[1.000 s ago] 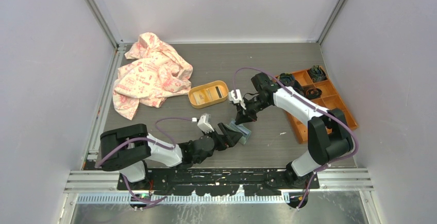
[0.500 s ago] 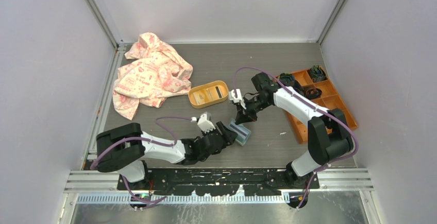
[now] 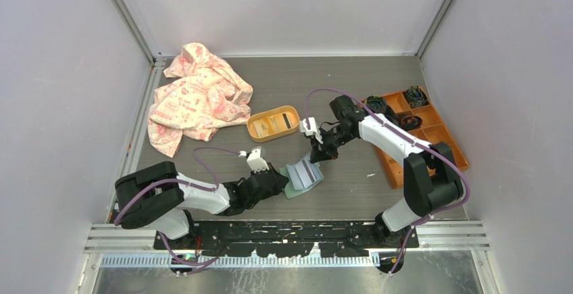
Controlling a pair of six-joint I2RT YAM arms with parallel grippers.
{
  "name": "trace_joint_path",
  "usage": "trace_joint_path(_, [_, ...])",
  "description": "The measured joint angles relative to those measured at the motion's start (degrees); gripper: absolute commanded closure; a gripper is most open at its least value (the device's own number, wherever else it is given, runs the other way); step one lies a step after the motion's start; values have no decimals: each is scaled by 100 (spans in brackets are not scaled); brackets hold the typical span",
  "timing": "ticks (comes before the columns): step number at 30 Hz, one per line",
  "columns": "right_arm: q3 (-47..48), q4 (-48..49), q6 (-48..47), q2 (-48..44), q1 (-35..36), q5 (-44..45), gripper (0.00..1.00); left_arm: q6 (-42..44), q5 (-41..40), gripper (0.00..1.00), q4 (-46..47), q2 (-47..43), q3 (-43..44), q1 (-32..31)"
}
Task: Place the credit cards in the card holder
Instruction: Open the card holder at the center of the board.
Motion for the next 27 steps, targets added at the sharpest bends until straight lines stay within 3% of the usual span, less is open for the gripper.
trace_joint_path(12, [-13,42,90,4,-26,470,79,1274,632,100,494,-385,-264,457])
trace_joint_path(23, [-144,876,1534,-544,-332,1408,49,1749,1067,100,531,-428,-319,717])
trace_joint_path(27, [-350,1099,1869,-1169,-557,925,54,1786,1141,100,601,-428,-341,763])
